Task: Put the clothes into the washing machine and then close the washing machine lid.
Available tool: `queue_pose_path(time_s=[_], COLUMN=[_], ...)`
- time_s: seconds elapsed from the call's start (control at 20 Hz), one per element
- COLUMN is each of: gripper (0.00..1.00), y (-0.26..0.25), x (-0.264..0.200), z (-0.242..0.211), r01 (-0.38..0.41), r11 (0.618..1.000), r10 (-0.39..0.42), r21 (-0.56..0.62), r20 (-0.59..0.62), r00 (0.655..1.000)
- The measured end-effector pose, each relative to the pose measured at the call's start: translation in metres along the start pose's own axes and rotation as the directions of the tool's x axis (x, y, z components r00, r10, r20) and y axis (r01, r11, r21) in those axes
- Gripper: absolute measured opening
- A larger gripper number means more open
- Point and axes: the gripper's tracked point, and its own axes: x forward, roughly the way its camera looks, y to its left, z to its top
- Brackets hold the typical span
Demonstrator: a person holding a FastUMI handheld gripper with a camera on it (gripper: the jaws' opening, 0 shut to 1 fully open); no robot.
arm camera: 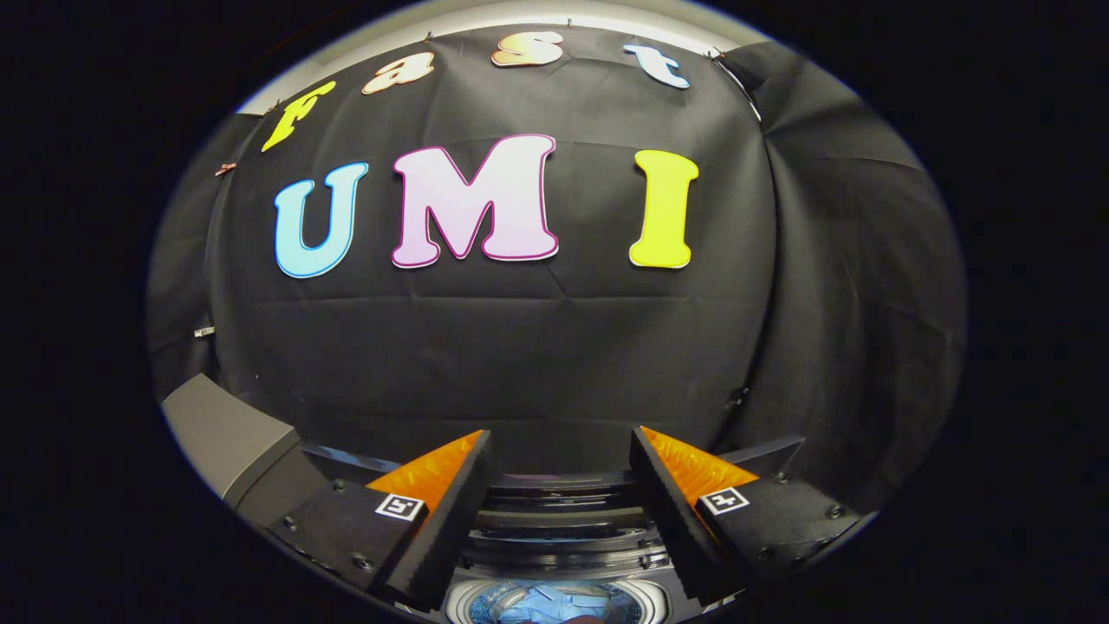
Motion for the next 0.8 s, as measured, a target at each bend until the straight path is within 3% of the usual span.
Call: queue_pose_path(time_s=[0.5, 0.65, 0.8], gripper=[0.99, 0.98, 0.98], y=[0.005, 0.002, 0.007], x=[-0.036, -0.038, -0.048], z=[-0.003, -0.046, -0.045], r01=[-0.009, 0.022, -0.001], r11=[1.0, 0.999, 1.0], r10=[0.007, -0.024, 0.001], r21=[0.021, -0.047, -0.019], r20=[0.082, -0.037, -0.01], r00=[0.997, 0.999, 1.0])
